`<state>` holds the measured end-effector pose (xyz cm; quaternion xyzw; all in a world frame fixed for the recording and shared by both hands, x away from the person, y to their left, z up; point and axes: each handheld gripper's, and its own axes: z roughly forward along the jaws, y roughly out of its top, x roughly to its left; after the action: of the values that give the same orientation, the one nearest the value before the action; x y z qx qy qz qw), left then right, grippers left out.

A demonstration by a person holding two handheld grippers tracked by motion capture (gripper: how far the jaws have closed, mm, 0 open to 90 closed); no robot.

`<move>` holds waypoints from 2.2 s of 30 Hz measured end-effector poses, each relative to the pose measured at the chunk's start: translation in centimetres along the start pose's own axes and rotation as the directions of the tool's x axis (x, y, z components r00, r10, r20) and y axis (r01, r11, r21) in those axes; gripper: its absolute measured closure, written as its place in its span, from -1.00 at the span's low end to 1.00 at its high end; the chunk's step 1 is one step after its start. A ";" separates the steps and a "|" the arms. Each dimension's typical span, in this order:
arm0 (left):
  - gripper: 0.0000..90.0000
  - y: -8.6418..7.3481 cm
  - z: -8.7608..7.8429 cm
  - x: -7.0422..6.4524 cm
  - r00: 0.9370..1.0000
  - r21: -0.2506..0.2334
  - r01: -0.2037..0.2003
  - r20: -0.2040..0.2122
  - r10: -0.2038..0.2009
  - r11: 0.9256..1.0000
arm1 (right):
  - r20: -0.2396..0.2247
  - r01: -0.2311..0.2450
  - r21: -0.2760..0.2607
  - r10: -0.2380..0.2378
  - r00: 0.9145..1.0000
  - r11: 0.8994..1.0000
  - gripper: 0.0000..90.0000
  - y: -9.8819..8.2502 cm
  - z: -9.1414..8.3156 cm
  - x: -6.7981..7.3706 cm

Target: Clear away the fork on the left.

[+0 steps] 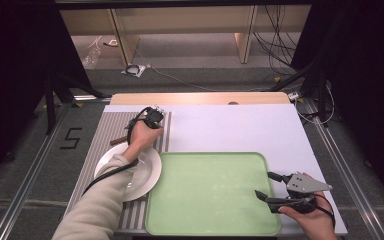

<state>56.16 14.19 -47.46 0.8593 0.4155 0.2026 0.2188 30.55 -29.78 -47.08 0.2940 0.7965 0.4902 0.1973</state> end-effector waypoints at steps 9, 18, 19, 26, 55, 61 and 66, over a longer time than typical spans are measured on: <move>0.62 -1.0 -3.8 2.3 0.997 -0.017 -0.080 0.002 0.080 0.997 | -0.002 0.001 0.002 -0.001 1.000 1.000 -0.46 0.0 0.0 0.0; 0.18 -4.5 -4.6 6.8 0.996 0.051 -0.089 0.032 0.088 0.995 | 0.005 0.005 0.008 -0.005 1.000 1.000 -0.46 0.1 0.0 0.1; 0.16 -4.9 -4.6 7.1 0.996 0.059 -0.086 0.037 0.084 0.995 | 0.006 0.003 0.008 -0.003 1.000 1.000 -0.46 0.1 0.0 0.1; 0.16 -6.2 -4.1 8.1 0.996 0.088 -0.074 0.060 0.068 0.993 | 0.006 0.003 0.006 -0.003 1.000 1.000 -0.46 0.1 0.0 0.0; 0.64 -5.7 -3.1 7.6 0.983 0.136 -0.146 0.131 0.128 0.980 | 0.001 0.005 0.007 -0.005 1.000 1.000 -0.46 0.1 0.0 0.1; 0.70 -5.4 -3.1 7.3 0.981 0.159 -0.168 0.121 0.149 0.973 | 0.001 0.007 0.007 -0.007 1.000 1.000 -0.46 0.1 0.0 0.1; 0.71 -5.4 -3.1 7.1 0.984 0.164 -0.160 0.105 0.144 0.973 | 0.002 0.006 0.006 -0.006 1.000 1.000 -0.46 0.1 0.0 0.1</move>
<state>55.21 23.55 -46.61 0.9127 0.3537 0.1423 0.1469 30.49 -29.71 -46.94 0.2928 0.7986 0.4869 0.1985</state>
